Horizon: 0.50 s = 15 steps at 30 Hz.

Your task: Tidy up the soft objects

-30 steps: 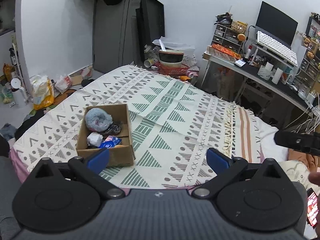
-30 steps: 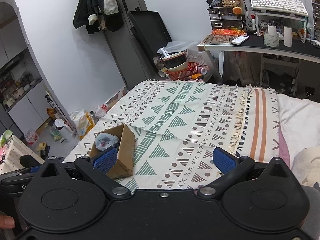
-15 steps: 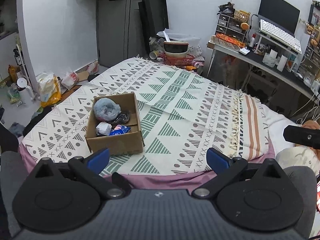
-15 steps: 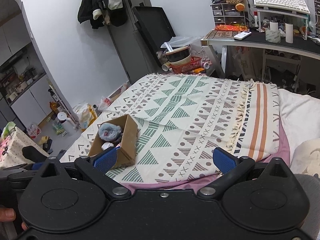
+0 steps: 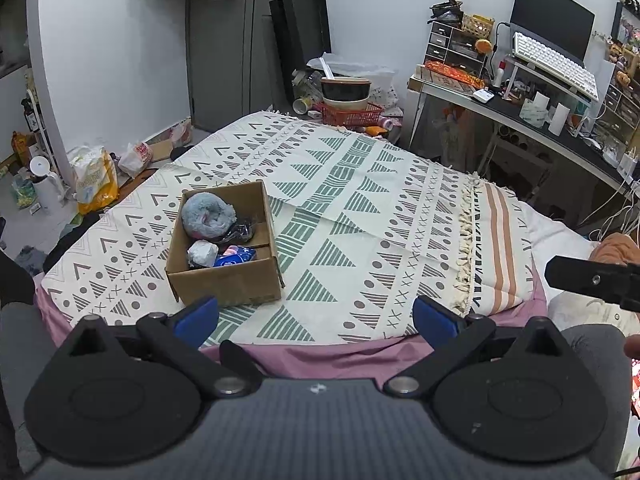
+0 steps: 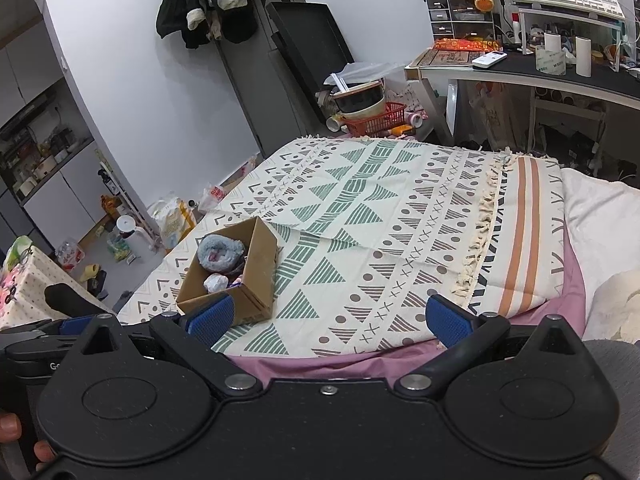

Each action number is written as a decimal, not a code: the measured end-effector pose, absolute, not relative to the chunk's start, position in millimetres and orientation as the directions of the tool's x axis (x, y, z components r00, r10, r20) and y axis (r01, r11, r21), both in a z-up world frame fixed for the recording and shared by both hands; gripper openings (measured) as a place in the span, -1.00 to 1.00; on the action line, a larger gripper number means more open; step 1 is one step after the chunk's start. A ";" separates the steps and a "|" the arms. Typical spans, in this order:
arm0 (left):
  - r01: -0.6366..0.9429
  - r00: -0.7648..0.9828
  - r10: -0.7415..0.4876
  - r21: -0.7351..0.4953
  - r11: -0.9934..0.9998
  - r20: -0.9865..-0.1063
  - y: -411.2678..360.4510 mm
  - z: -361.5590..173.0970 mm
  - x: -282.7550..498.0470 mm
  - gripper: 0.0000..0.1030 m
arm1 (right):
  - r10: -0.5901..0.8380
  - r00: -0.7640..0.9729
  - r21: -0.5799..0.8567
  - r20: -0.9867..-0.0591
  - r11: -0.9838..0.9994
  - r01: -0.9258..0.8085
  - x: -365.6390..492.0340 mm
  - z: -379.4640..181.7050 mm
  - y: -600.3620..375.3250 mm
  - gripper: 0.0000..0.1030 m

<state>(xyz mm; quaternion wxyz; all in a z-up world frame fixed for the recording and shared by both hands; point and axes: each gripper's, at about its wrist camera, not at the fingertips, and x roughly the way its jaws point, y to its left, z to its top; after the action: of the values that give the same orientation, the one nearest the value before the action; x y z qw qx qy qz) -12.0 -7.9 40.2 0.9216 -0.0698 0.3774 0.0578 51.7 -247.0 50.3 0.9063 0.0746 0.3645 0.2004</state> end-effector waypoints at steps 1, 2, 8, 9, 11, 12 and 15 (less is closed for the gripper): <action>-0.159 0.708 0.055 -0.083 0.984 -0.705 -7.9 40.1 -12.0 0.98 | 0.418 0.653 0.281 -0.632 0.909 -0.309 51.5 49.5 -246.6 1.00; -0.158 0.707 0.055 -0.083 0.984 -0.705 -8.0 40.0 -12.0 0.98 | 0.417 0.651 0.280 -0.634 0.909 -0.310 52.0 49.3 -246.5 1.00; -0.160 0.708 0.056 -0.084 0.983 -0.704 -7.5 40.9 -12.2 0.98 | 0.422 0.650 0.274 -0.632 0.906 -0.323 51.3 50.9 -245.0 1.00; -0.159 0.709 0.055 -0.084 0.984 -0.703 -7.6 41.3 -12.4 0.98 | 0.423 0.650 0.273 -0.632 0.906 -0.324 51.4 51.4 -244.5 1.00; -0.156 0.709 0.053 -0.083 0.984 -0.703 -8.0 41.6 -12.6 0.98 | 0.423 0.649 0.272 -0.632 0.906 -0.325 51.5 51.7 -243.6 1.00; -0.155 0.710 0.053 -0.082 0.985 -0.702 -8.2 41.9 -12.7 0.98 | 0.422 0.649 0.271 -0.633 0.906 -0.325 51.5 51.7 -243.5 1.00; -0.154 0.712 0.052 -0.083 0.985 -0.700 -8.1 42.6 -13.4 0.98 | 0.422 0.650 0.272 -0.632 0.906 -0.324 51.1 53.1 -243.3 1.00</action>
<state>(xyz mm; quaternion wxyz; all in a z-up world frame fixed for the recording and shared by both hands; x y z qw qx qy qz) -13.4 -8.1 42.6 0.9228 -0.0679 0.3752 0.0558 51.1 -243.3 53.1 0.9058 0.0674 0.3643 0.2057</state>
